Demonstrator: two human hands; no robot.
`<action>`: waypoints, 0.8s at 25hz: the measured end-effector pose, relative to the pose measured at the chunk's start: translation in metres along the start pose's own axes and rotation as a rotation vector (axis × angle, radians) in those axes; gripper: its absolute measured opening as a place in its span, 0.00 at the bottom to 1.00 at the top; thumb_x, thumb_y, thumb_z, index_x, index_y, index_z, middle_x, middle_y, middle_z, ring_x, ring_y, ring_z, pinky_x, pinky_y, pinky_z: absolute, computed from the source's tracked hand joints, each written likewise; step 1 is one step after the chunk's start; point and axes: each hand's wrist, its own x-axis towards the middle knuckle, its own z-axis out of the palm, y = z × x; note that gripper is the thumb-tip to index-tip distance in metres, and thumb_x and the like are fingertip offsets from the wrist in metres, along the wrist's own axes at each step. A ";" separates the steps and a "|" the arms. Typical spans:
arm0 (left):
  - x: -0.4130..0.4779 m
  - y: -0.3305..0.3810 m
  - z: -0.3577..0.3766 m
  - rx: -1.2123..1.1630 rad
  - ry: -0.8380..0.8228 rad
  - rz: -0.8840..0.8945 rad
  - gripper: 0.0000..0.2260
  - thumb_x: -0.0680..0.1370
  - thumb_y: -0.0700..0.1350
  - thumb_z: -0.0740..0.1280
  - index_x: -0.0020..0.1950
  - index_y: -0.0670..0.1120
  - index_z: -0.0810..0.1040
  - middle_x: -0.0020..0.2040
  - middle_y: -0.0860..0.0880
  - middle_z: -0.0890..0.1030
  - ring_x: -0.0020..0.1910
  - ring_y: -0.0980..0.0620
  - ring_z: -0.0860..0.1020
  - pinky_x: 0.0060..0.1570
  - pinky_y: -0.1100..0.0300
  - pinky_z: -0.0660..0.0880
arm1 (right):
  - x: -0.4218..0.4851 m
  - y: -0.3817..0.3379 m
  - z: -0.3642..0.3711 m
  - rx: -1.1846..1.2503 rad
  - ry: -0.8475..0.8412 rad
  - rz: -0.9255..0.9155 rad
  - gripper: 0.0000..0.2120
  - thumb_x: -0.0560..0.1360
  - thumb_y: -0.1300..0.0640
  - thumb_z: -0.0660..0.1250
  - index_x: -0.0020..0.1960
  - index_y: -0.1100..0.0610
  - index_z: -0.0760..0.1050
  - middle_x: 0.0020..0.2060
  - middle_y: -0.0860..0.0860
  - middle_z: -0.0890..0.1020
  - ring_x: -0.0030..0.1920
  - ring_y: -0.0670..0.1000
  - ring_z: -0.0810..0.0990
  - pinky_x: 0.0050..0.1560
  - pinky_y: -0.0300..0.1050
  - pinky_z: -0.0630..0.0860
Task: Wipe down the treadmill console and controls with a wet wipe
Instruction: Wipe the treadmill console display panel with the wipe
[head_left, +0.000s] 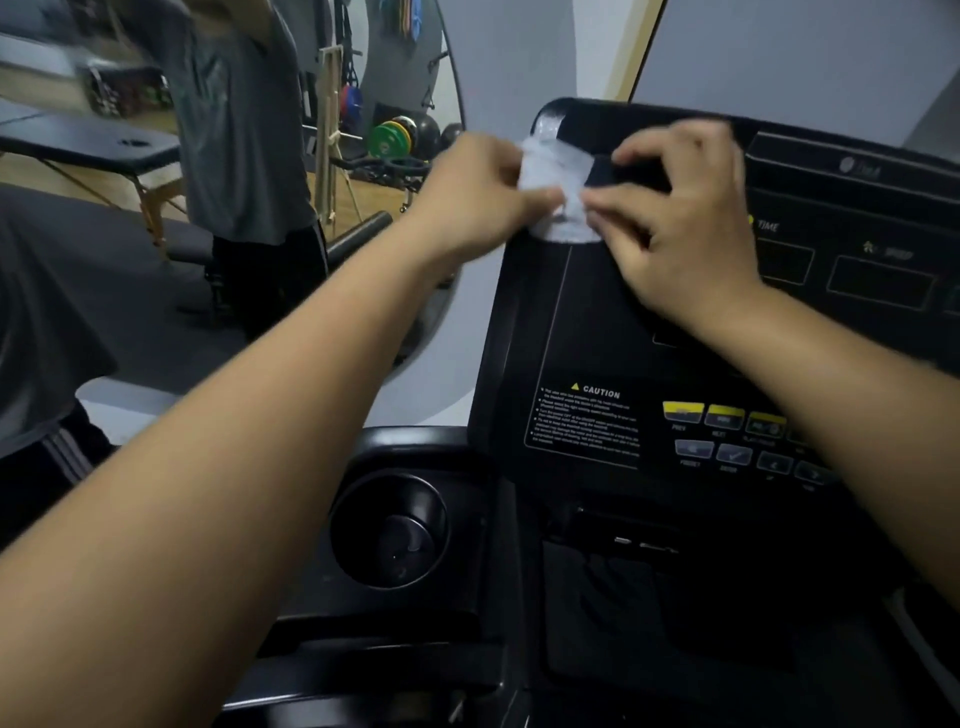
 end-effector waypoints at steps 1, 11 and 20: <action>0.009 0.006 0.001 -0.021 0.030 0.000 0.18 0.71 0.53 0.72 0.47 0.39 0.83 0.39 0.45 0.84 0.36 0.50 0.81 0.43 0.54 0.79 | 0.006 0.002 -0.004 -0.043 -0.021 0.053 0.12 0.78 0.49 0.65 0.50 0.55 0.84 0.56 0.56 0.79 0.59 0.62 0.73 0.62 0.54 0.66; -0.035 -0.034 0.018 -0.222 -0.081 -0.060 0.13 0.73 0.44 0.72 0.56 0.41 0.82 0.50 0.45 0.85 0.47 0.54 0.82 0.54 0.54 0.78 | -0.035 -0.026 0.005 -0.070 -0.038 -0.195 0.09 0.73 0.62 0.65 0.49 0.62 0.82 0.50 0.58 0.81 0.53 0.62 0.77 0.69 0.64 0.62; -0.135 -0.071 0.039 -0.075 -0.297 -0.242 0.16 0.72 0.47 0.74 0.59 0.46 0.81 0.51 0.49 0.85 0.52 0.51 0.83 0.58 0.47 0.77 | -0.103 -0.063 -0.001 0.012 -0.193 -0.283 0.09 0.73 0.60 0.68 0.51 0.57 0.83 0.52 0.56 0.81 0.54 0.60 0.77 0.68 0.69 0.61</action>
